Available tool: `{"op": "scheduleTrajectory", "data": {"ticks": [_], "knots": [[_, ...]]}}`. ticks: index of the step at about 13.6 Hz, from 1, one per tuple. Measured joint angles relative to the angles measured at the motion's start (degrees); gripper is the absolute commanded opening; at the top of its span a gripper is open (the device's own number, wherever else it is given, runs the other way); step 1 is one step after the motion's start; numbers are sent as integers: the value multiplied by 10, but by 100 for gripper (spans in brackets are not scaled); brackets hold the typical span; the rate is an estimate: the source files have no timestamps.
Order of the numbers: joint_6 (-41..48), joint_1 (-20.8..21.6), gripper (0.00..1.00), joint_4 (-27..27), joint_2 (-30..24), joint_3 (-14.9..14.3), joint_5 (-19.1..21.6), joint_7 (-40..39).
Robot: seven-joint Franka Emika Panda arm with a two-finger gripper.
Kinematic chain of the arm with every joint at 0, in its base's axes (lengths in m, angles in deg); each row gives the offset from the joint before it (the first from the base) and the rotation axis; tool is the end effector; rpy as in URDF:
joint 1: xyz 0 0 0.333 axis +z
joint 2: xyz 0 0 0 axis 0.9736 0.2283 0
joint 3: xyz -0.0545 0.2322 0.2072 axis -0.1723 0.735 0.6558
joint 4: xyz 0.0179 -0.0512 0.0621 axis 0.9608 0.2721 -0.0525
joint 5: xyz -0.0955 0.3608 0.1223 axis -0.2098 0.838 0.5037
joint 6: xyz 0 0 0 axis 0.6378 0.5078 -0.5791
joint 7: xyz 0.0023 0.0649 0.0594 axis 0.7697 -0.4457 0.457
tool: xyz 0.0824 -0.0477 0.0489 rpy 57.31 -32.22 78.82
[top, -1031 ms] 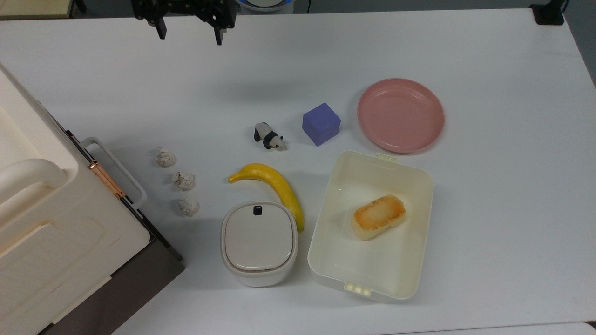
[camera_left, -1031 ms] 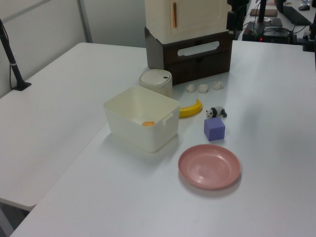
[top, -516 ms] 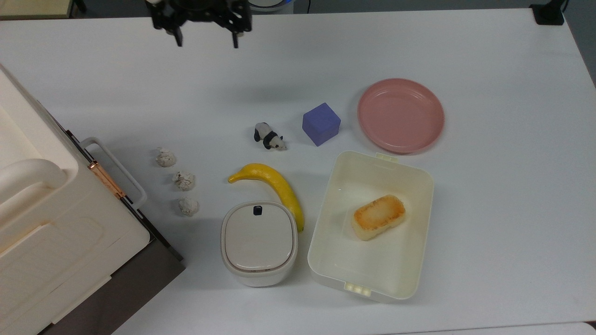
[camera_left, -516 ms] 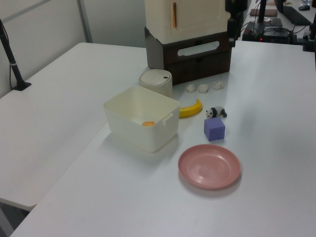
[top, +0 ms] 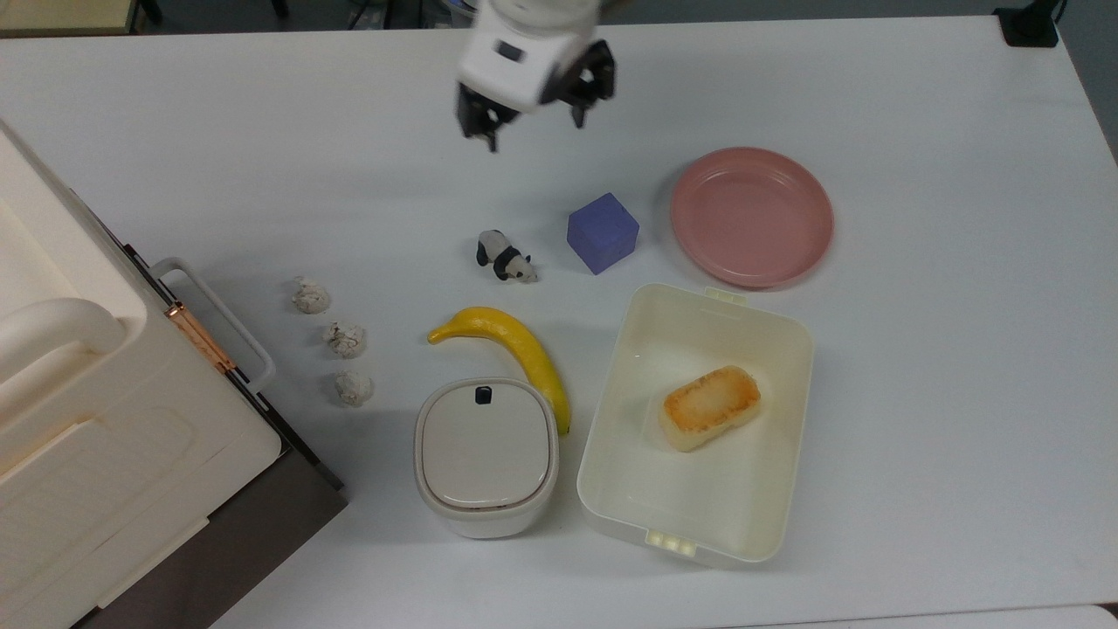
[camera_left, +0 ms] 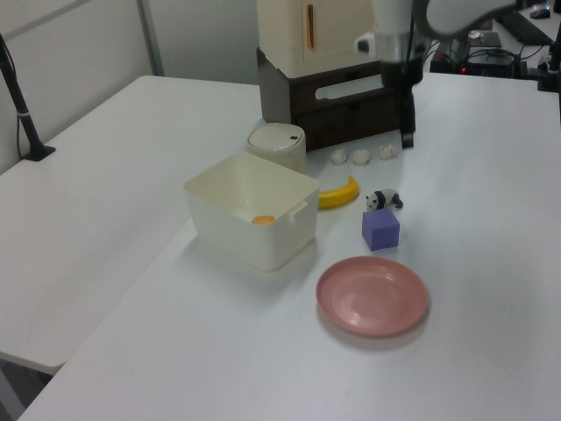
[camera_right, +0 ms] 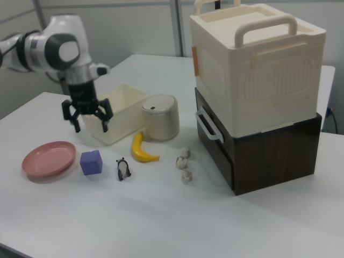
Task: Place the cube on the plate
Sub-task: 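Move the open gripper down toward the purple cube, then close the gripper around the purple cube and lift it, then carry the purple cube over the pink plate and lower it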
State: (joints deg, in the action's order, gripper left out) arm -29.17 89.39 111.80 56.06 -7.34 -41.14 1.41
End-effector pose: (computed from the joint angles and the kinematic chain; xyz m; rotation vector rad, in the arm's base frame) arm 0.5790 0.0915 0.4794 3.0366 0.5633 -0.1807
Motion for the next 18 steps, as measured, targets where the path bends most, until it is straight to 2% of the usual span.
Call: {"op": "scheduleTrajectory", "data": {"ticks": [4,8,10,12,13,14,15,18], "knots": [[-64,54,100,31,44,-2,0,0],[-103,69,98,31,102,-4,-6,0],[-124,71,80,31,123,-6,-19,0],[-139,74,53,31,139,-6,-34,9],[-144,76,35,30,144,-6,-41,17],[-145,79,26,30,146,-6,-46,24],[-145,81,23,29,146,-6,-49,28],[-144,81,24,20,142,-7,-49,29]]}}
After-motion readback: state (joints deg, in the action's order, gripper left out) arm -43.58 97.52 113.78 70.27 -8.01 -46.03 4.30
